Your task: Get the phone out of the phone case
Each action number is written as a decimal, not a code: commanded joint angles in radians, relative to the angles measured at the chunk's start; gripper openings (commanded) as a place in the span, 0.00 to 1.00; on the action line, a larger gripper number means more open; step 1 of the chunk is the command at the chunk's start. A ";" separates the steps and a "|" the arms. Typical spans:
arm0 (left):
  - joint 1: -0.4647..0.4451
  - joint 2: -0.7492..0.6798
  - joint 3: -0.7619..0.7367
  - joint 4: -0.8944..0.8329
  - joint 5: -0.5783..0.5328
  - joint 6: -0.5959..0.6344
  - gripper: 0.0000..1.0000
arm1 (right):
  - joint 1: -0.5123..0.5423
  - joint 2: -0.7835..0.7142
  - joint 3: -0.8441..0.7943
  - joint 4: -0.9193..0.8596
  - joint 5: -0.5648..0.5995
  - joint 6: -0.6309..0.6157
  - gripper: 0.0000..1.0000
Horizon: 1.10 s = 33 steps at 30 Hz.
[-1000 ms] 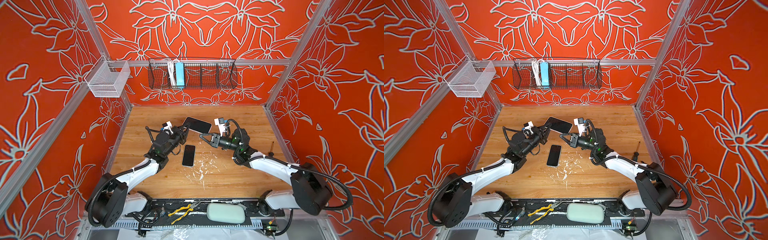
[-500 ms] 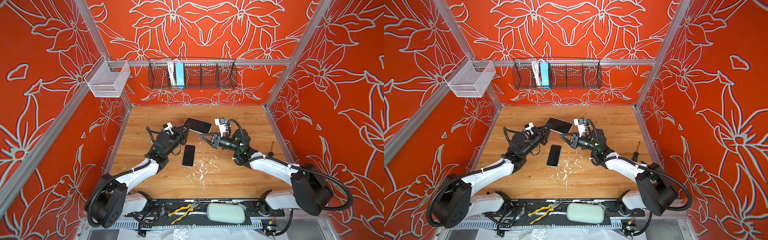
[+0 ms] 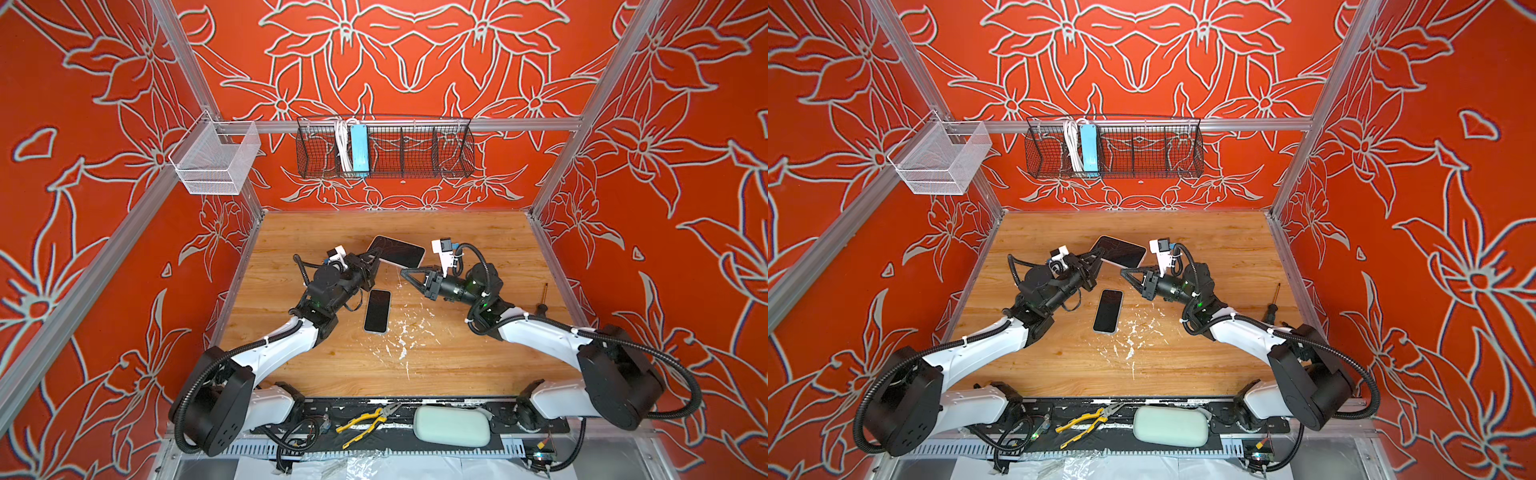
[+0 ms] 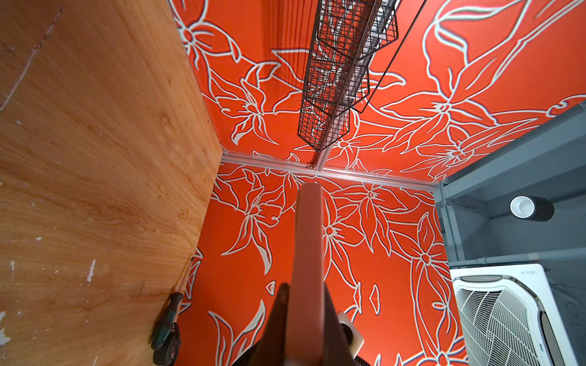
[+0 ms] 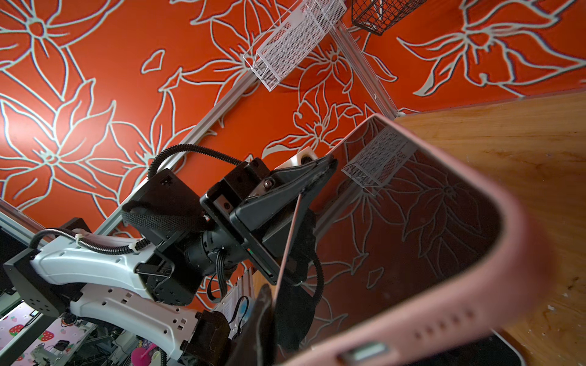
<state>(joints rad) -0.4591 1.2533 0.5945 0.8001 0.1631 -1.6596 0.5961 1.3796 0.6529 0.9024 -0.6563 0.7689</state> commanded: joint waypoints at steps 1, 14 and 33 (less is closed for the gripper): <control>-0.010 -0.049 0.065 0.122 0.021 -0.075 0.00 | 0.006 0.003 -0.036 -0.082 0.027 -0.125 0.12; -0.030 -0.026 0.099 0.187 0.021 -0.104 0.00 | -0.003 0.030 -0.064 -0.068 0.023 -0.162 0.12; -0.036 -0.059 0.118 0.168 0.034 -0.030 0.00 | -0.028 0.037 -0.089 -0.045 0.034 -0.097 0.20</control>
<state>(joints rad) -0.4793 1.2579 0.6415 0.7662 0.1558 -1.6535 0.5751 1.4040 0.5926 1.0008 -0.6506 0.6647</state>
